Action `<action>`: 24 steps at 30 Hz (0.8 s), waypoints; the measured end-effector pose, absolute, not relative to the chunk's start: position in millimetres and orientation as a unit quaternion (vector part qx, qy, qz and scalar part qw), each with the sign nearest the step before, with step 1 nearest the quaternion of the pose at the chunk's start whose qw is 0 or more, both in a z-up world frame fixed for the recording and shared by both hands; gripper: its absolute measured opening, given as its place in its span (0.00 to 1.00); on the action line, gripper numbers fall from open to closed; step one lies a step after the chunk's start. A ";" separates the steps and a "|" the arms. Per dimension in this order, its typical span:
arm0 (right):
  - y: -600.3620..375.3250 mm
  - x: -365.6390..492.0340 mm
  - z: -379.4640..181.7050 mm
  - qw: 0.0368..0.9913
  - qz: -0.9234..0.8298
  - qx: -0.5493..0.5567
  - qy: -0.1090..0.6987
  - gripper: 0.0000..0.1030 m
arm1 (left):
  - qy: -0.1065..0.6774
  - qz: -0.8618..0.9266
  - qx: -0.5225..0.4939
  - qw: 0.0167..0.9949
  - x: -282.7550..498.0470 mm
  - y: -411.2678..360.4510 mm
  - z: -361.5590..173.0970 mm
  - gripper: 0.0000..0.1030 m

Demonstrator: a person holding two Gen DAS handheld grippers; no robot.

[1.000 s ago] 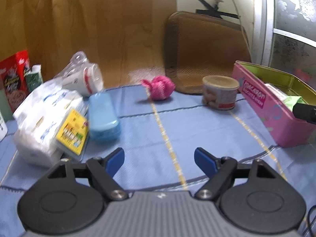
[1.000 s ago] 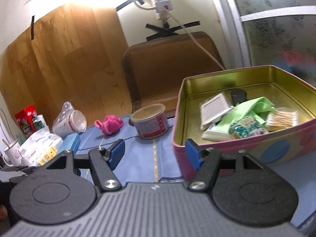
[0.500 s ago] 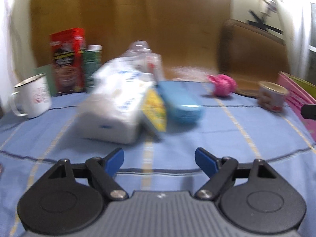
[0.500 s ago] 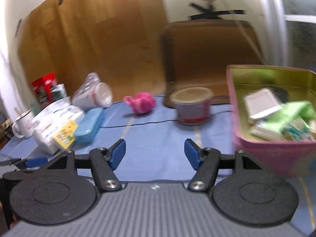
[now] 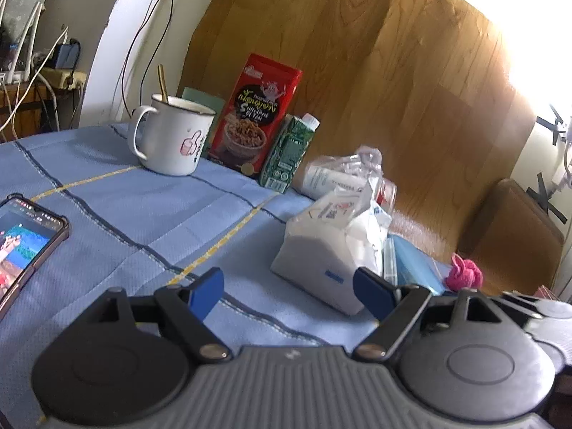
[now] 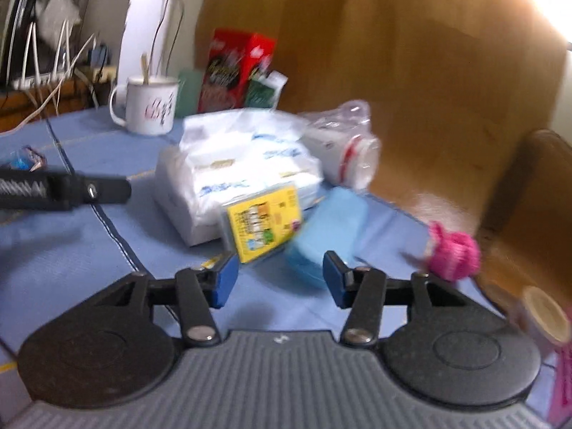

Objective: Organize soft objects

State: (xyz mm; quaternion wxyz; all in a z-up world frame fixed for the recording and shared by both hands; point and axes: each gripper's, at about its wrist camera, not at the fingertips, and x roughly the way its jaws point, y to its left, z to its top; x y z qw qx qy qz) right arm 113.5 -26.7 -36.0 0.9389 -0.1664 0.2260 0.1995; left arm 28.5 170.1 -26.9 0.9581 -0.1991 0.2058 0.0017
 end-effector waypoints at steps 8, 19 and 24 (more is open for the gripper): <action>1.2 128.2 -45.9 0.938 0.196 -0.196 0.210 0.51 | 0.189 -0.005 -0.171 0.967 25.3 159.4 -23.9 0.82; -62.9 87.0 -29.7 0.953 0.189 -0.071 0.227 0.13 | 0.192 -0.008 -0.166 0.967 25.4 157.6 -24.9 0.84; -111.2 45.8 -26.2 0.943 0.207 0.015 0.259 0.13 | 0.202 -0.015 -0.153 0.967 27.8 153.0 -25.5 0.84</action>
